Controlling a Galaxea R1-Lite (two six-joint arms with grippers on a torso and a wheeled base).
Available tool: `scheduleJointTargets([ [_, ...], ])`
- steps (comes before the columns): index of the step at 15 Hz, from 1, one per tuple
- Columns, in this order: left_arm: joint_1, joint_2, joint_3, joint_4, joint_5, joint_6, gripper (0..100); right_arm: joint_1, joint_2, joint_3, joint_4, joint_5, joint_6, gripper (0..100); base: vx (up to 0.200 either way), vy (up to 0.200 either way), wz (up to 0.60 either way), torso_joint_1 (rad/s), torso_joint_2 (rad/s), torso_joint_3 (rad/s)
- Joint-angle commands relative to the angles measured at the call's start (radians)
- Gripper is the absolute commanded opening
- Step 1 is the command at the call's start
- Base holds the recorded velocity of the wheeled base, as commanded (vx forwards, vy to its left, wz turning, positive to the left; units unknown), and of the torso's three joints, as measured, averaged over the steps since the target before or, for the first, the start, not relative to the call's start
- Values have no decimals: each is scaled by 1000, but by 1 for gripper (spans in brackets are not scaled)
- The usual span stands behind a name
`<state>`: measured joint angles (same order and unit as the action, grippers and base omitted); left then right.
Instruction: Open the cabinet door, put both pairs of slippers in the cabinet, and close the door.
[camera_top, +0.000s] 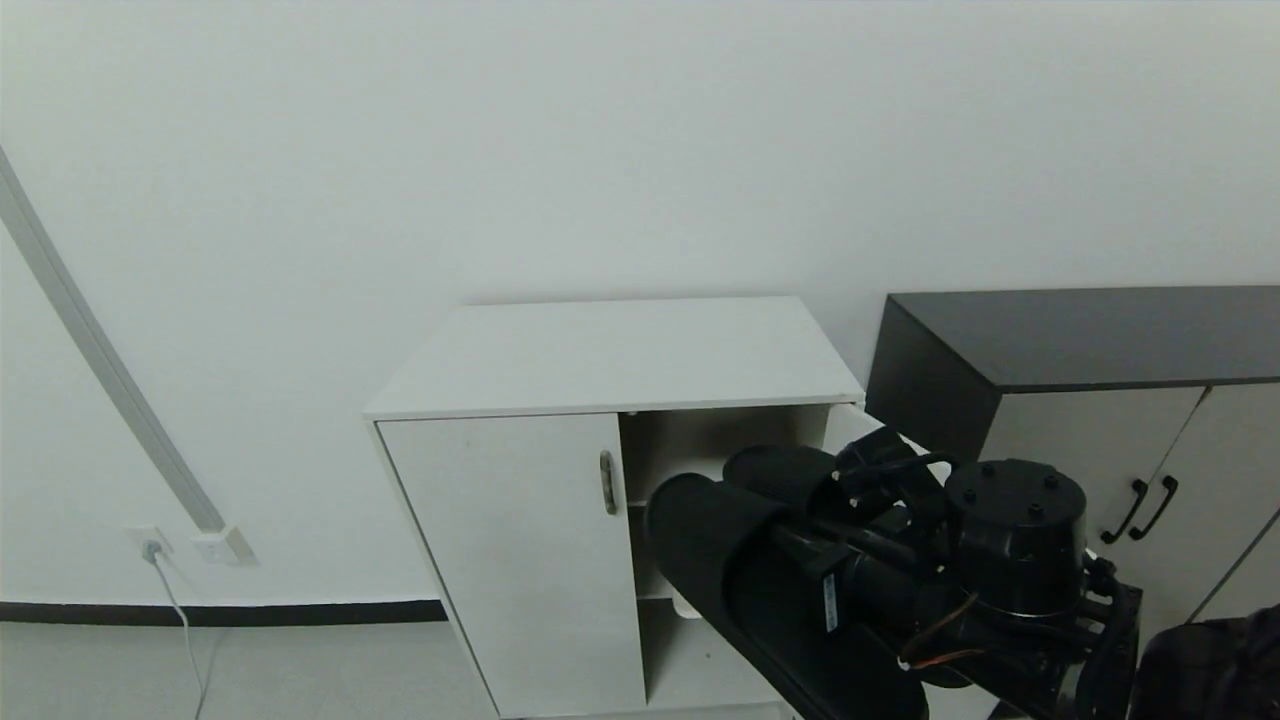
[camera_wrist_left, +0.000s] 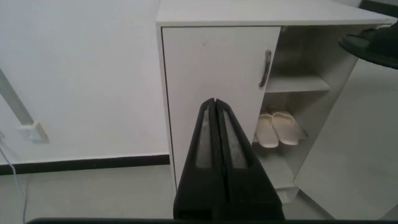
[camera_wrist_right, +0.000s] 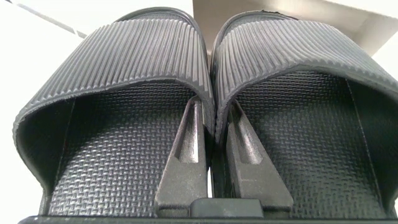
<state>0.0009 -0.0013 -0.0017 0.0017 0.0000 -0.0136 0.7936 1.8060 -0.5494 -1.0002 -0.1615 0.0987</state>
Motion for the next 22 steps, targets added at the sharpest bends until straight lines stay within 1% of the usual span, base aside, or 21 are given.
scheduleJointTargets([
  [1,1,1,0,0,0,-5,0,4,1,3,-1,0,-1,0,0,0,0,-222,544,315],
  [12,1,1,0,0,2,-8,0,6,3,9,-8,0,-2,0,0,0,0,-191,514,322],
  [18,1,1,0,0,2,-8,0,10,3,12,-12,-1,-2,0,0,0,0,-136,472,338],
  [22,1,1,0,0,2,-8,0,10,3,17,-12,-1,-2,0,0,0,0,-77,439,369],
])
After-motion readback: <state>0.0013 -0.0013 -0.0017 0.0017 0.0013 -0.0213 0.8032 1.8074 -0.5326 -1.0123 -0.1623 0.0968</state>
